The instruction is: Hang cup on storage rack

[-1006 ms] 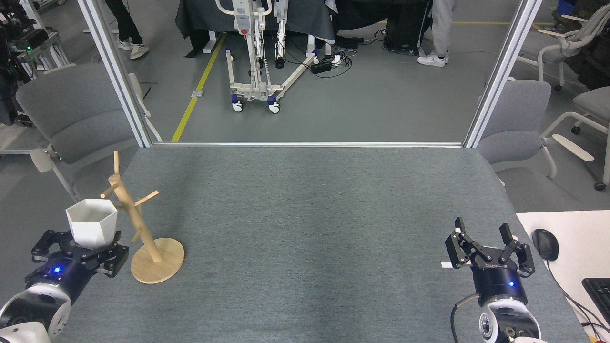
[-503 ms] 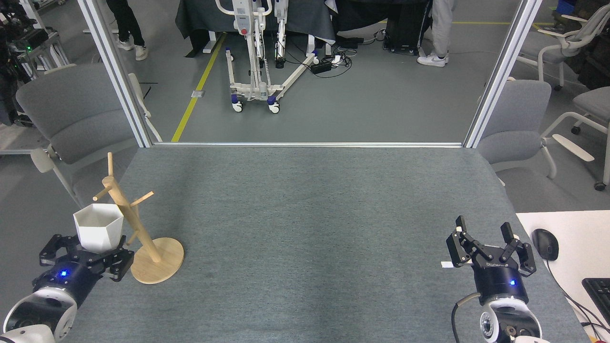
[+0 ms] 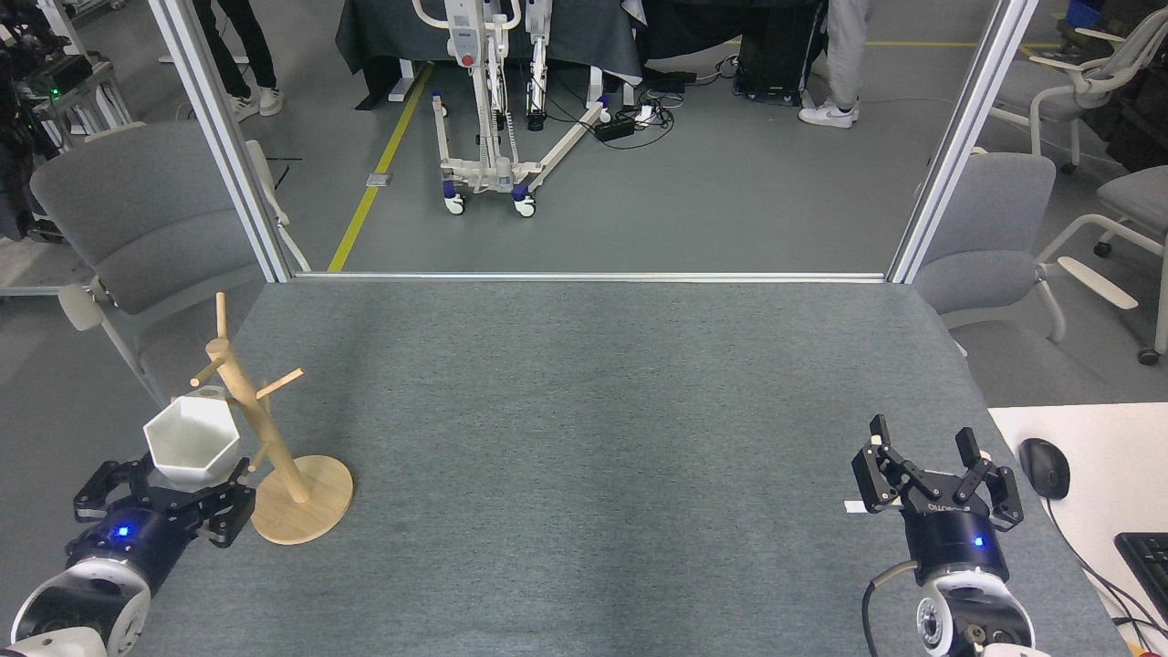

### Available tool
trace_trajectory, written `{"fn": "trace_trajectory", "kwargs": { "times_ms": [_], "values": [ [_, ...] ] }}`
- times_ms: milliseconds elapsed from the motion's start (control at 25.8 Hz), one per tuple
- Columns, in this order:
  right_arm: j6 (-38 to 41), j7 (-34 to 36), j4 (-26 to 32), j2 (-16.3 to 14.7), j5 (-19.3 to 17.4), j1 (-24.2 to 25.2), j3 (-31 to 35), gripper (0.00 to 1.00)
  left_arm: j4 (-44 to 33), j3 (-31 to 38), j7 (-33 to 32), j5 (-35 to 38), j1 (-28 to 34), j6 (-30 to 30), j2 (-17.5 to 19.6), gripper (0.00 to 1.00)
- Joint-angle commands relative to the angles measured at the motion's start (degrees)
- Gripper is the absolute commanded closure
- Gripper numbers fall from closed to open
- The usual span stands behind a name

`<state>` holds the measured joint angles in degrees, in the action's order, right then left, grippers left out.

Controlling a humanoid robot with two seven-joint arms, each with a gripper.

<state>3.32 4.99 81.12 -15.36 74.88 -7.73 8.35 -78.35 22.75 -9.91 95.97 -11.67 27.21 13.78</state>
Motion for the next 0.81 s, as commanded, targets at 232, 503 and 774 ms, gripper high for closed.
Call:
{"fn": "trace_trajectory", "kwargs": {
  "times_ms": [232,503,774],
  "values": [
    [-0.07,0.02,0.00,-0.02,0.00,0.00,0.00,0.01,0.83,0.01,2.43,-0.17,-0.02,-0.67,-0.95,0.02],
    [-0.07,0.02,0.00,-0.02,0.00,0.00,-0.08,0.01,5.66,0.01,2.52,-0.17,-0.11,-0.93,-2.88,0.02],
    [0.11,-0.25,0.53,0.33,0.09,0.61,-0.26,0.01,8.12,0.10,2.52,-0.26,0.15,-1.02,-3.41,0.02]
  ]
}}
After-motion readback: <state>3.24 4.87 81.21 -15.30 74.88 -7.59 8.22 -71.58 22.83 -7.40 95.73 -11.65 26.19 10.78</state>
